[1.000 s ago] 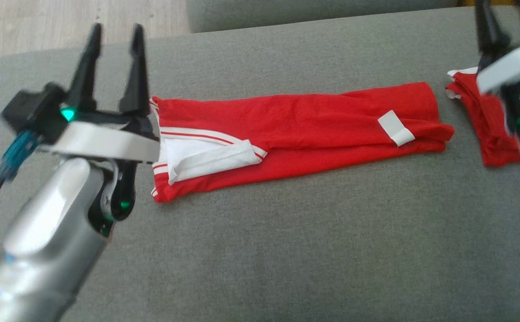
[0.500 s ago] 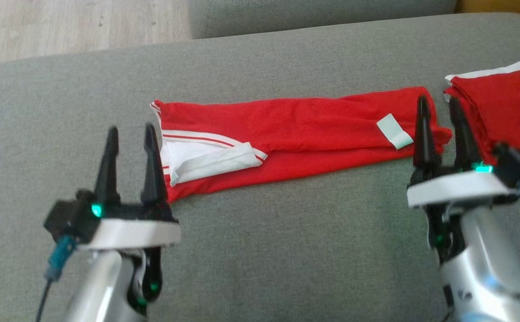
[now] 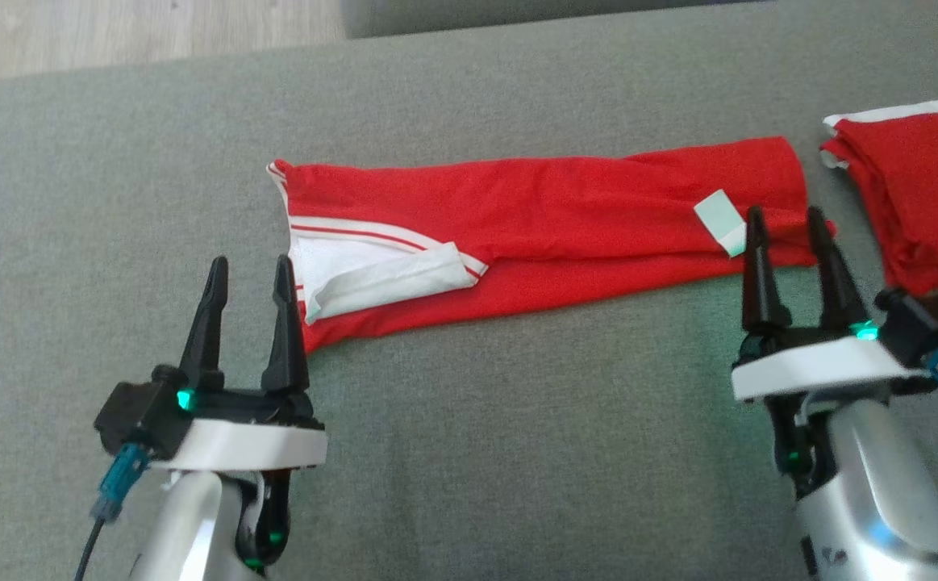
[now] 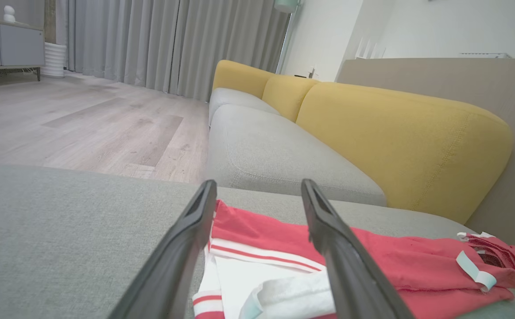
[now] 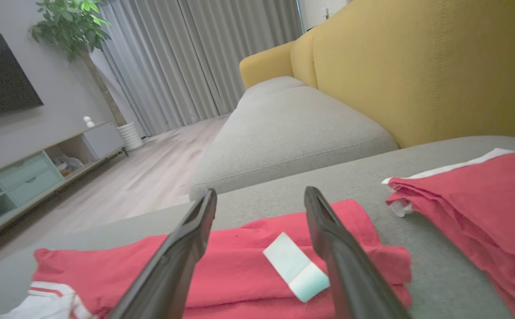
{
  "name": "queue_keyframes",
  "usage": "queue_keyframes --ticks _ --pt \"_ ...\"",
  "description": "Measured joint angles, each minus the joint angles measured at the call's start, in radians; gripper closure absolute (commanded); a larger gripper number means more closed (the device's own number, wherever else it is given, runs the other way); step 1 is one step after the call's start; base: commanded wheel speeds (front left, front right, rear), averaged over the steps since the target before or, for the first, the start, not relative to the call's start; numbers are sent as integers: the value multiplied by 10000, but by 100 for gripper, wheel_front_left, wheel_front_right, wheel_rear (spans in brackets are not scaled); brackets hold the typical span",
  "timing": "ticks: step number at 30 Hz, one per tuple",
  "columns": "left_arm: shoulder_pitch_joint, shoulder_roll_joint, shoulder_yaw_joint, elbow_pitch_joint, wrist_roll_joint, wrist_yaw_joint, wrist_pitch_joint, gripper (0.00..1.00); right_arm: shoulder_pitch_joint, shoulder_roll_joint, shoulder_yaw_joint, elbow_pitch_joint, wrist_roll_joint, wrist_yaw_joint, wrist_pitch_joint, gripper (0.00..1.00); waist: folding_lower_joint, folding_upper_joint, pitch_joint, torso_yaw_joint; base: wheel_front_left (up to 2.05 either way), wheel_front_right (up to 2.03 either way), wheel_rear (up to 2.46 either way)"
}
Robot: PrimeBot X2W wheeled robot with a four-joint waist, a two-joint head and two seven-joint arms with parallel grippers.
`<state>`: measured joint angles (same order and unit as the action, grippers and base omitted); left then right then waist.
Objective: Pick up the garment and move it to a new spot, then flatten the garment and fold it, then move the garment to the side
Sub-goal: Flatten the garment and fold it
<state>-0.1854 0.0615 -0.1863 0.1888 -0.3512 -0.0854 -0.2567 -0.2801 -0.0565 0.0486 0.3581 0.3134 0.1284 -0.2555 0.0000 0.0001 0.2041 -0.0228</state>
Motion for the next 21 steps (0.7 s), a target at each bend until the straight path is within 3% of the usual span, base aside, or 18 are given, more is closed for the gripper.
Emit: queue_keyframes --ticks 5,14,21 --pt "-267 -100 8 79 48 -127 0 0 -692 6 -840 803 -1047 0 0 0 1 0 314 110 0 0 0" --pt "-829 -146 -121 36 169 -291 0 0 -2545 4 -3567 2723 -2311 0 458 0 1 0 1075 499 0 0 0" --pt "-993 -153 -226 17 163 -291 0 0 -2935 6 -4272 4604 -2959 0 951 0 2 -1 1365 712 0 0 0"
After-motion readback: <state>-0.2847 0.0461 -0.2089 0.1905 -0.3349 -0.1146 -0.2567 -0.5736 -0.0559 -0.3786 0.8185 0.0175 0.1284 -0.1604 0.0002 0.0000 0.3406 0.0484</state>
